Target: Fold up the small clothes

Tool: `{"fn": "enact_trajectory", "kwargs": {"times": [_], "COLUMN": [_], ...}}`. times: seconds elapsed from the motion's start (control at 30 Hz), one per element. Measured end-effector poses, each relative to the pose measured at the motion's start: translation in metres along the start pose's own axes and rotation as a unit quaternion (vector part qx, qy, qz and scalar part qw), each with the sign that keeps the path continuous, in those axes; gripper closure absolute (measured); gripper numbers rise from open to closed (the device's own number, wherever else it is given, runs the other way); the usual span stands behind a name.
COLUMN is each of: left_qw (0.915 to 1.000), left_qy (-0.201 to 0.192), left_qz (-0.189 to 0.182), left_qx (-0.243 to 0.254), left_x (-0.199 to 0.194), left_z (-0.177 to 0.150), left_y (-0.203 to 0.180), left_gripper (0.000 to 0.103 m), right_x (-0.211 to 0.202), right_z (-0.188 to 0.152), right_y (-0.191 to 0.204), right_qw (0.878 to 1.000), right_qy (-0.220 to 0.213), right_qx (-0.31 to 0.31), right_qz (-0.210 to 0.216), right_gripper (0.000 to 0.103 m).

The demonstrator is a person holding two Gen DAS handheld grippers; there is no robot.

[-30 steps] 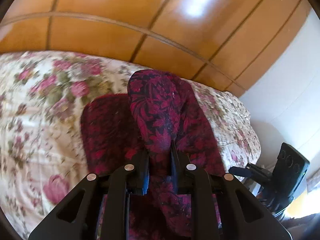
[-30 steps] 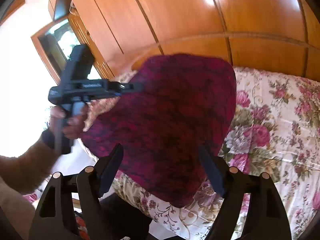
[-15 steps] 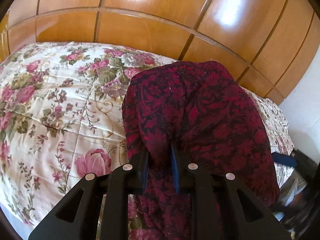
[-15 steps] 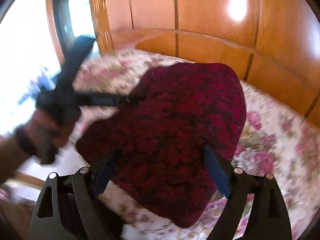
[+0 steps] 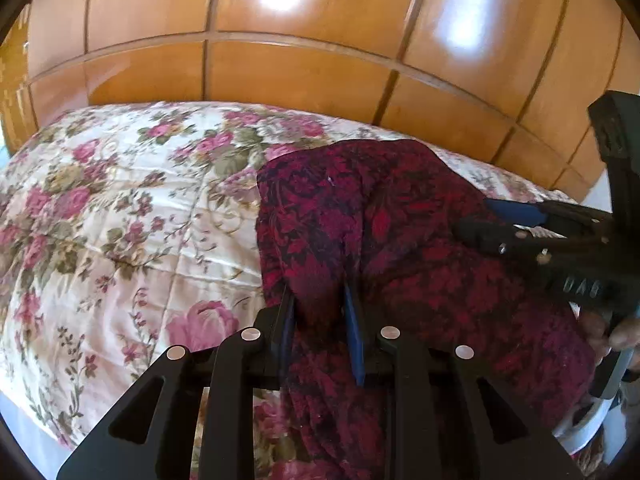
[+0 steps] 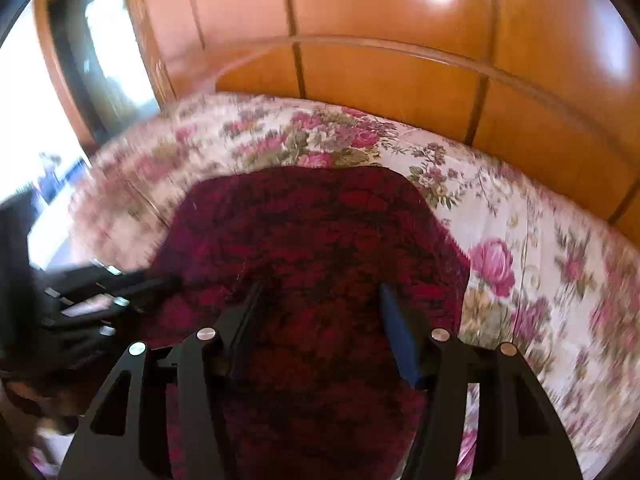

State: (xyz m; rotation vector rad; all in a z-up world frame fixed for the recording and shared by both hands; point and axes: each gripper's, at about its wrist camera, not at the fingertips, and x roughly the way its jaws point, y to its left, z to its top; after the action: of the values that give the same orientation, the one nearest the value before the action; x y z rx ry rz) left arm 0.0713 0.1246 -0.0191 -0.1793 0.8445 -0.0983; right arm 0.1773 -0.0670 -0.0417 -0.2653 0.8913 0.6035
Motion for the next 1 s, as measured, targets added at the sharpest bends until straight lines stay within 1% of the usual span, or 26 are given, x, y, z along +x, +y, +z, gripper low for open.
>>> {"fn": "enact_trajectory", "kwargs": {"times": [0.07, 0.13, 0.17, 0.2, 0.27, 0.33, 0.4, 0.5, 0.57, 0.6, 0.73, 0.77, 0.8, 0.87, 0.9, 1.0], "left_qw": [0.9999, 0.9999, 0.9999, 0.9999, 0.9997, 0.9994, 0.9993, 0.9989, 0.9988, 0.9988, 0.9989, 0.9988, 0.9982, 0.9975, 0.9978, 0.9985], "left_qy": [-0.002, -0.003, -0.005, -0.007, -0.010, -0.014, -0.016, -0.020, -0.021, -0.021, -0.021, -0.021, -0.023, -0.028, -0.026, -0.016], "left_qz": [-0.005, -0.005, -0.003, 0.006, 0.019, 0.028, 0.032, 0.037, 0.040, 0.040, 0.039, 0.040, 0.053, 0.063, 0.060, 0.053], "left_qx": [-0.014, -0.015, -0.011, -0.004, 0.007, 0.012, 0.014, 0.018, 0.020, 0.019, 0.017, 0.017, 0.018, 0.017, 0.013, 0.007], "left_x": [-0.001, -0.004, -0.005, -0.008, -0.010, -0.013, -0.014, -0.017, -0.019, -0.019, -0.020, -0.020, -0.021, -0.022, -0.022, -0.019], "left_z": [-0.001, -0.002, -0.003, -0.003, -0.004, -0.006, -0.007, -0.010, -0.011, -0.012, -0.014, -0.014, -0.015, -0.016, -0.016, -0.017], "left_y": [0.004, 0.002, -0.001, -0.005, -0.010, -0.013, -0.014, -0.016, -0.017, -0.017, -0.017, -0.017, -0.018, -0.017, -0.015, -0.011], "left_gripper": [0.081, 0.081, 0.081, 0.081, 0.081, 0.081, 0.081, 0.081, 0.081, 0.081, 0.081, 0.076, 0.065, 0.055, 0.052, 0.052], "right_x": [-0.003, -0.015, -0.019, -0.024, -0.032, -0.040, -0.042, -0.037, -0.032, -0.027, -0.015, -0.012, -0.009, -0.008, -0.008, -0.006], "right_z": [-0.002, -0.009, -0.012, -0.019, -0.026, -0.038, -0.047, -0.063, -0.066, -0.070, -0.079, -0.081, -0.084, -0.087, -0.088, -0.094], "right_y": [0.004, 0.004, 0.004, 0.001, -0.004, -0.017, -0.032, -0.057, -0.063, -0.066, -0.076, -0.079, -0.081, -0.086, -0.088, -0.089], "right_qw": [1.000, 1.000, 1.000, 0.999, 0.999, 0.997, 0.992, 0.975, 0.967, 0.961, 0.943, 0.940, 0.936, 0.930, 0.928, 0.922], "right_qy": [-0.010, -0.023, -0.027, -0.033, -0.038, -0.038, -0.033, -0.021, -0.011, -0.004, 0.006, 0.009, 0.012, 0.016, 0.020, 0.026], "right_qx": [-0.008, -0.005, -0.001, 0.005, 0.018, 0.059, 0.107, 0.183, 0.205, 0.219, 0.246, 0.251, 0.257, 0.265, 0.267, 0.268], "right_qz": [-0.010, 0.009, 0.013, 0.010, 0.011, 0.033, 0.061, 0.121, 0.151, 0.171, 0.222, 0.231, 0.242, 0.253, 0.259, 0.280], "right_gripper": [0.041, 0.023, 0.006, 0.003, 0.003, 0.002, 0.002, 0.002, 0.002, 0.002, 0.002, 0.002, 0.002, 0.002, 0.002, 0.002]}}
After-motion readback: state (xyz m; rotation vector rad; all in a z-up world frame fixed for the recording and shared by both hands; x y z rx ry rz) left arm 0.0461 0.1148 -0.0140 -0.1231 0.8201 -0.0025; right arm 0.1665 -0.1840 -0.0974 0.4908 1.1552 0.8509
